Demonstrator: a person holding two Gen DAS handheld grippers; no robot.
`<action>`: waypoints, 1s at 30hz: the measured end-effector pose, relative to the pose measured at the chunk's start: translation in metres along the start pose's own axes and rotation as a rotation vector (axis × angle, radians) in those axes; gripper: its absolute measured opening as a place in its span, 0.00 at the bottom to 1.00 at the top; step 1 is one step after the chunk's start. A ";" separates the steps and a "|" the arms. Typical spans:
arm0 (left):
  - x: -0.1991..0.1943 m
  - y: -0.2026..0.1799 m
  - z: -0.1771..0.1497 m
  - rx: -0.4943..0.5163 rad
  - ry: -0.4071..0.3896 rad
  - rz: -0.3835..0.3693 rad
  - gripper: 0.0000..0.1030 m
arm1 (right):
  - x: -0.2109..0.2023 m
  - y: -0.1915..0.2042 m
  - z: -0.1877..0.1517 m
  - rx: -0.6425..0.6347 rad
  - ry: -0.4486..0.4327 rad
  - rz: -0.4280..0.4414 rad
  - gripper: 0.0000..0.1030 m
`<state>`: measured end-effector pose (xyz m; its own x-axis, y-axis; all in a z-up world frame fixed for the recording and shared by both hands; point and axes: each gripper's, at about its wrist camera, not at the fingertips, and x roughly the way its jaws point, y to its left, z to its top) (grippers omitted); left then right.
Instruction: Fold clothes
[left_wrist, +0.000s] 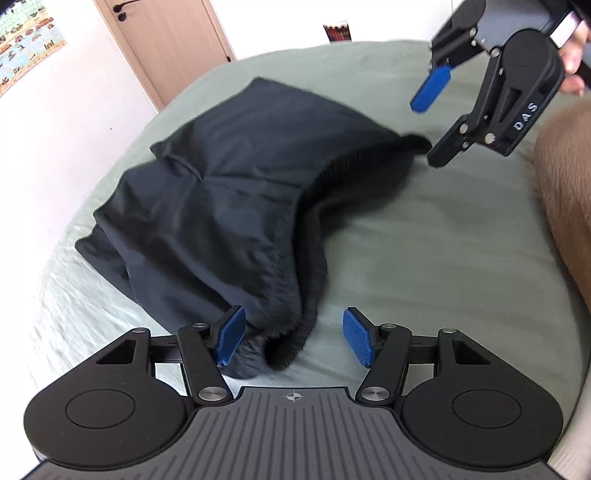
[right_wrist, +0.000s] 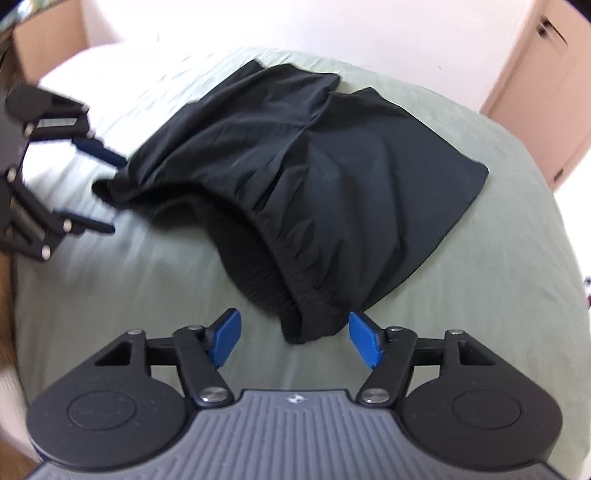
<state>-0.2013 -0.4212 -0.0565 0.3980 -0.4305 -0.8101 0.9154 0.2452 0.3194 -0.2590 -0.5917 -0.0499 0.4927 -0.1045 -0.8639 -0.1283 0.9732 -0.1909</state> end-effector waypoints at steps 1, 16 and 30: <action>0.002 -0.001 -0.001 0.008 0.007 0.012 0.56 | 0.003 0.004 0.000 -0.030 0.000 -0.009 0.66; 0.047 0.004 0.012 0.139 0.164 0.002 0.14 | 0.034 0.015 0.007 -0.340 0.066 -0.048 0.09; 0.042 -0.024 -0.021 0.357 0.161 0.027 0.24 | 0.027 0.014 -0.013 -0.398 0.174 0.027 0.35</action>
<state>-0.2078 -0.4272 -0.1088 0.4339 -0.2790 -0.8567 0.8795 -0.0753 0.4699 -0.2587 -0.5836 -0.0818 0.3363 -0.1469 -0.9302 -0.4780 0.8245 -0.3030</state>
